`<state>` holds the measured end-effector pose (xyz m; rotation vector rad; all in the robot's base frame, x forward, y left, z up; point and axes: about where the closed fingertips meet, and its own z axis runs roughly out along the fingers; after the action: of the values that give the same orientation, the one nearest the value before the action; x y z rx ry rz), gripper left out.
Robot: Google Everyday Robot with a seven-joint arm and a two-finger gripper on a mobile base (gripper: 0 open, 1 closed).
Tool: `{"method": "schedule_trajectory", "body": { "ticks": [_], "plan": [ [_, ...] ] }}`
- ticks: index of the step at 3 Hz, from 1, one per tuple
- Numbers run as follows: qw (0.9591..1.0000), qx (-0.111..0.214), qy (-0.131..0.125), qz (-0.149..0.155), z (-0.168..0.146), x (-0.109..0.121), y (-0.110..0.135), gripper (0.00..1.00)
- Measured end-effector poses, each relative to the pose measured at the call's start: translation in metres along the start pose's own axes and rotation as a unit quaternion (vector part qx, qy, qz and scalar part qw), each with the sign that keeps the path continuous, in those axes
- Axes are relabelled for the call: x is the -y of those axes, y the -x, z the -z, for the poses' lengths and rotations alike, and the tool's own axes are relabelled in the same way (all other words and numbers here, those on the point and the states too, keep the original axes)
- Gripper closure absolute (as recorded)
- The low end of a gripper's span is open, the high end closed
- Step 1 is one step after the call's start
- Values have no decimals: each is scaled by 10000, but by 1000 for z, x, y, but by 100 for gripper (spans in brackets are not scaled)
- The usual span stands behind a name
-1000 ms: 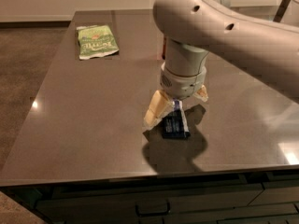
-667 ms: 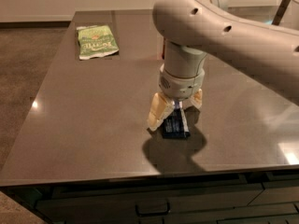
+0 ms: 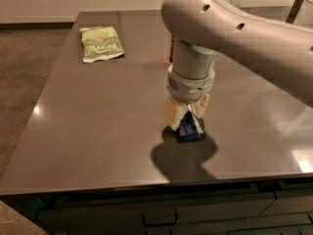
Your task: Move rxbar blueberry near green jalapeno chip bag
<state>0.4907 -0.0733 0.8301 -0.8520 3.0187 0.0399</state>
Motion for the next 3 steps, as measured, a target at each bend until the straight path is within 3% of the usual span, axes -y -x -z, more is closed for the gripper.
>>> {"method": "schedule_trajectory", "body": {
  "ticks": [1,2,3],
  "plan": [
    [10000,1,0,1,6,0,0,88],
    [9996,140,45,255,13,5,20,100],
    [9976,333,49,611,24,10,52,100]
  ]
}}
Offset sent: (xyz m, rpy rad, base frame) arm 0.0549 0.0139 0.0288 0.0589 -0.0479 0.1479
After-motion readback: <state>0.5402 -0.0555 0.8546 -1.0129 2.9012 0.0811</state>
